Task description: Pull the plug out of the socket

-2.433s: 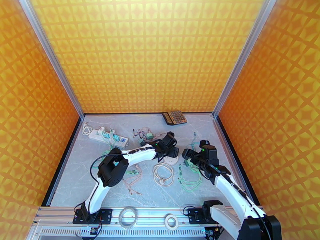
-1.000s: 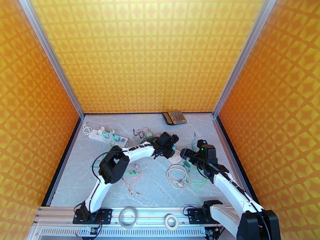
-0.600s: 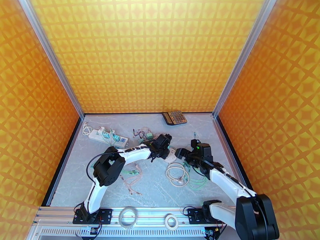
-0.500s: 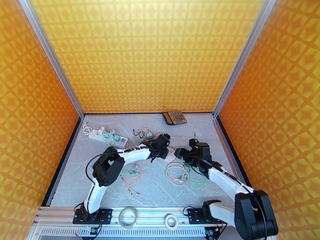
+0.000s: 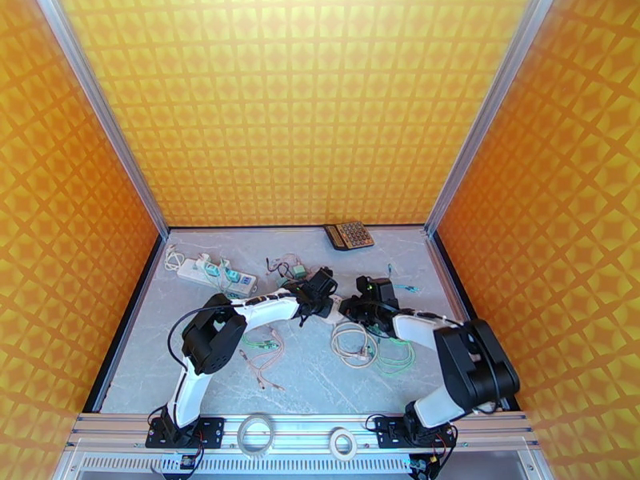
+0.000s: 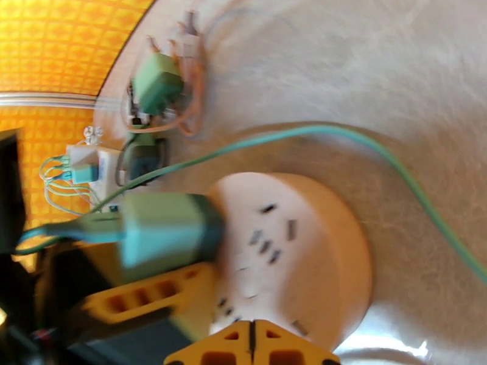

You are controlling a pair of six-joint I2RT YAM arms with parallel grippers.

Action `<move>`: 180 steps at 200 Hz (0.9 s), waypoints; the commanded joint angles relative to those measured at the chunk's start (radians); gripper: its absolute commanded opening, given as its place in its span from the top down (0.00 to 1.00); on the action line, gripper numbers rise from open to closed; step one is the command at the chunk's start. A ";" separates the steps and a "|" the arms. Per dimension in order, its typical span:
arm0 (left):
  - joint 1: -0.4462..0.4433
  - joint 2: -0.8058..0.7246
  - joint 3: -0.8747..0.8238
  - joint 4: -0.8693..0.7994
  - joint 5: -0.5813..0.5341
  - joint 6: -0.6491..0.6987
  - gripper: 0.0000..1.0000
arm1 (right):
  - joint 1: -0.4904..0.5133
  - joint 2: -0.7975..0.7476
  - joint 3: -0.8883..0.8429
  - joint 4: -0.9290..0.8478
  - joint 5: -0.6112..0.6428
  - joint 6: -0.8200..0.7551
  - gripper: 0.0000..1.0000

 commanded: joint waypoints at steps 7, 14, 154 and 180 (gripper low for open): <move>0.009 0.023 0.046 -0.037 -0.019 0.063 0.55 | 0.001 0.026 0.038 0.061 -0.023 0.018 1.00; 0.011 0.026 0.047 -0.033 -0.018 0.074 0.55 | 0.001 0.029 0.040 0.062 -0.025 0.018 1.00; -0.015 0.083 0.117 -0.043 0.022 0.191 0.81 | 0.000 0.114 0.061 -0.081 0.123 -0.039 1.00; -0.050 0.075 0.110 -0.047 -0.045 0.210 0.83 | 0.000 0.113 0.068 -0.104 0.131 -0.050 1.00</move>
